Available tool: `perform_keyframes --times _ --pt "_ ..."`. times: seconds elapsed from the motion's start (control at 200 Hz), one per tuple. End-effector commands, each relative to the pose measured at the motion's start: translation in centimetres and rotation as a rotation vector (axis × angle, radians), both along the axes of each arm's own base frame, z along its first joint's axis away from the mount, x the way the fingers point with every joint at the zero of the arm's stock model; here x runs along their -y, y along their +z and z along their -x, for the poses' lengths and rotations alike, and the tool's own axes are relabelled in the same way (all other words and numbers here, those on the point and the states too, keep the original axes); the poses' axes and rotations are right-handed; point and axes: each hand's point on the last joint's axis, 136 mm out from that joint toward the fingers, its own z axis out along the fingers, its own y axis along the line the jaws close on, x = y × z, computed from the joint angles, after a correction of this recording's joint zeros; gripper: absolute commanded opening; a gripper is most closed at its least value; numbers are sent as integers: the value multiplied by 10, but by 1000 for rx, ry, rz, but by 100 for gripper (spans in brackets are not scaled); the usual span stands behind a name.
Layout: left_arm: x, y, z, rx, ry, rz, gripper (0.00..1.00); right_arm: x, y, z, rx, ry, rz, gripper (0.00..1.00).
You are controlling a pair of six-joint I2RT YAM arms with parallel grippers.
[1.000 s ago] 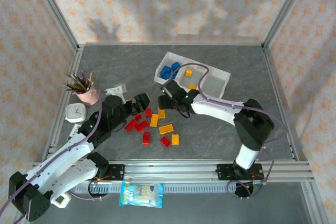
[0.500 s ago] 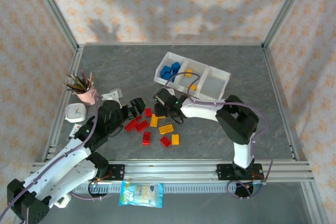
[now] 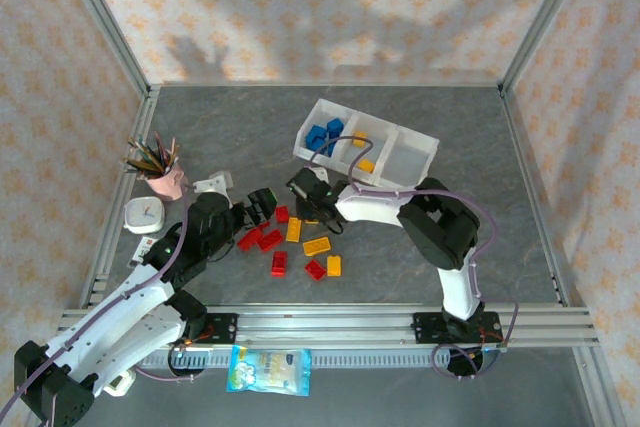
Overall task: Sort the legos into containers by color
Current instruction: Pick up the lego from the center of the table, then place the lego in the container.
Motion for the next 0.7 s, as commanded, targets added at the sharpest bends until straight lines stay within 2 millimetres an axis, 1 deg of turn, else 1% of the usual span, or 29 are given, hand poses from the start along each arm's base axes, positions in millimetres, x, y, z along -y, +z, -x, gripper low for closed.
perform_keyframes --times 0.0,0.09,0.16,0.22,0.285,0.375,0.45,0.506,0.601,0.696 --pt "-3 -1 -1 4 17 9 99 9 11 0 36 -19 33 42" --pt "2 1 -2 0 -1 20 99 11 14 1 35 -22 27 37" --pt "4 2 -4 2 -9 21 99 13 19 1 45 -28 8 32" --pt "7 3 -5 7 -18 28 99 14 25 0 50 -29 -11 31" --pt "11 4 -7 6 -31 33 99 17 36 -3 55 -42 -35 29" --pt "16 8 -11 9 -50 39 99 24 56 -11 82 -58 -66 29" --pt "21 11 -14 18 -65 49 99 34 73 -21 112 -75 -85 29" --pt "26 14 -17 23 -79 58 99 45 84 -32 133 -100 -89 30" --pt "33 16 -22 24 -96 60 99 66 97 -52 157 -142 -81 30" --pt "38 17 -28 24 -112 55 99 85 106 -74 181 -180 -73 30"
